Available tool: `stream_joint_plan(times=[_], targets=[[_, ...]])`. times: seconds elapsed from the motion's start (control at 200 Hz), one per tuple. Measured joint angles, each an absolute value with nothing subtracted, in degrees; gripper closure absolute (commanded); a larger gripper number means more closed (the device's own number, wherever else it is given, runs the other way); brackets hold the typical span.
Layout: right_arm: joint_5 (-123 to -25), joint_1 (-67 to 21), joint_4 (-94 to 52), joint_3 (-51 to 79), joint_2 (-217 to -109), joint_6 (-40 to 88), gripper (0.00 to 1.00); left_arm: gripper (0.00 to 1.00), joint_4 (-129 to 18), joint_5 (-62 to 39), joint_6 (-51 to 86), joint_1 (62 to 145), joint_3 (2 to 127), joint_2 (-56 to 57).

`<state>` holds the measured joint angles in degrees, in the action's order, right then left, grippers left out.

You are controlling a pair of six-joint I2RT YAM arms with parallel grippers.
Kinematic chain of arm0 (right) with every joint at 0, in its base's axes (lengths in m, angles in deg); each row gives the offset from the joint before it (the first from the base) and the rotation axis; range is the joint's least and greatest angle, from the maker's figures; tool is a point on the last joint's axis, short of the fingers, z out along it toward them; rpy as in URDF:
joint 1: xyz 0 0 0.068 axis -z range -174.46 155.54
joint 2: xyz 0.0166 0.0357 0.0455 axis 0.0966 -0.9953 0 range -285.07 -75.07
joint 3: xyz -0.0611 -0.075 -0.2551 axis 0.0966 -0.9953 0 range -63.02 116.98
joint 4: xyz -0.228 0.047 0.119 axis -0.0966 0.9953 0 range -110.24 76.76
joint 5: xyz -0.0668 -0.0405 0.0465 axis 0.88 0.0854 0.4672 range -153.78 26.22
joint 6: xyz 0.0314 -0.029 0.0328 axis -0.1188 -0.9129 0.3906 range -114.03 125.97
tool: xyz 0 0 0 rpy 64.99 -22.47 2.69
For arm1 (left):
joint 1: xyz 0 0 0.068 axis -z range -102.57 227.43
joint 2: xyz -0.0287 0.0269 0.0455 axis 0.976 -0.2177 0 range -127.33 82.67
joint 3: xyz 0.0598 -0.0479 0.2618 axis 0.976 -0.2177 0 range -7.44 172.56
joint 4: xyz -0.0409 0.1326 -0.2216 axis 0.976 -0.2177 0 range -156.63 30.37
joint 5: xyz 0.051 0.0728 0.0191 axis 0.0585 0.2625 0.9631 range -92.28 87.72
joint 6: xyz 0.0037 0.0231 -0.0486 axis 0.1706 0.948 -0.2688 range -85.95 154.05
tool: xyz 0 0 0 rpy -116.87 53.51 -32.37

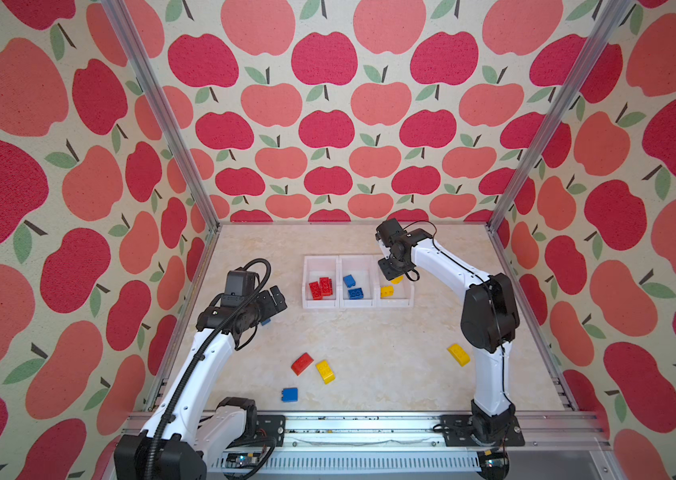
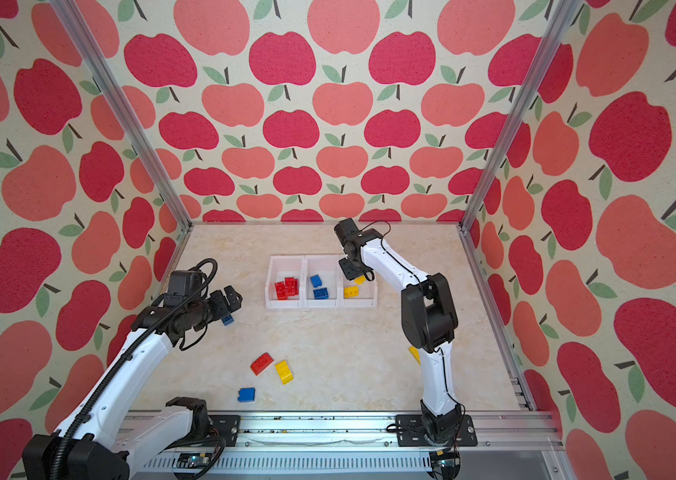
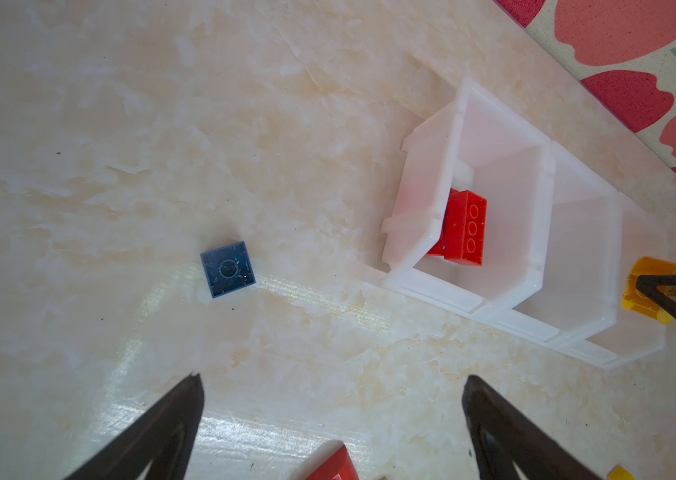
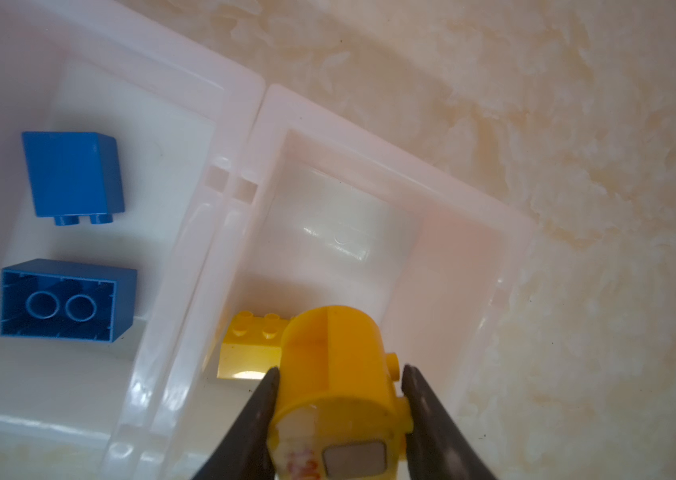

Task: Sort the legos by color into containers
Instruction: 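Lift the yellow cab piece and carry it to the compartment nearest the right arm, then open the right gripper to drop the cab piece and raise it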

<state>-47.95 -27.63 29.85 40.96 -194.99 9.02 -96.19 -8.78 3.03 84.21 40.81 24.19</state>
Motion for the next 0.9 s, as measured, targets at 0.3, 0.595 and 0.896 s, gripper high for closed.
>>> stream_joint_plan(times=[0.3,0.595,0.896], targets=[[-46.7,-27.3,30.0,45.5,-201.3,7.9,0.58,0.01,-96.9,-8.1,2.4,84.2,41.1,24.8],[-46.7,-27.3,30.9,46.9,-201.4,7.9,0.52,0.01,-97.3,-7.7,2.2,84.2,41.6,24.9],[-46.7,-27.3,32.0,46.7,-200.9,8.2,0.41,0.01,-97.3,-7.7,2.2,84.2,41.6,24.9]])
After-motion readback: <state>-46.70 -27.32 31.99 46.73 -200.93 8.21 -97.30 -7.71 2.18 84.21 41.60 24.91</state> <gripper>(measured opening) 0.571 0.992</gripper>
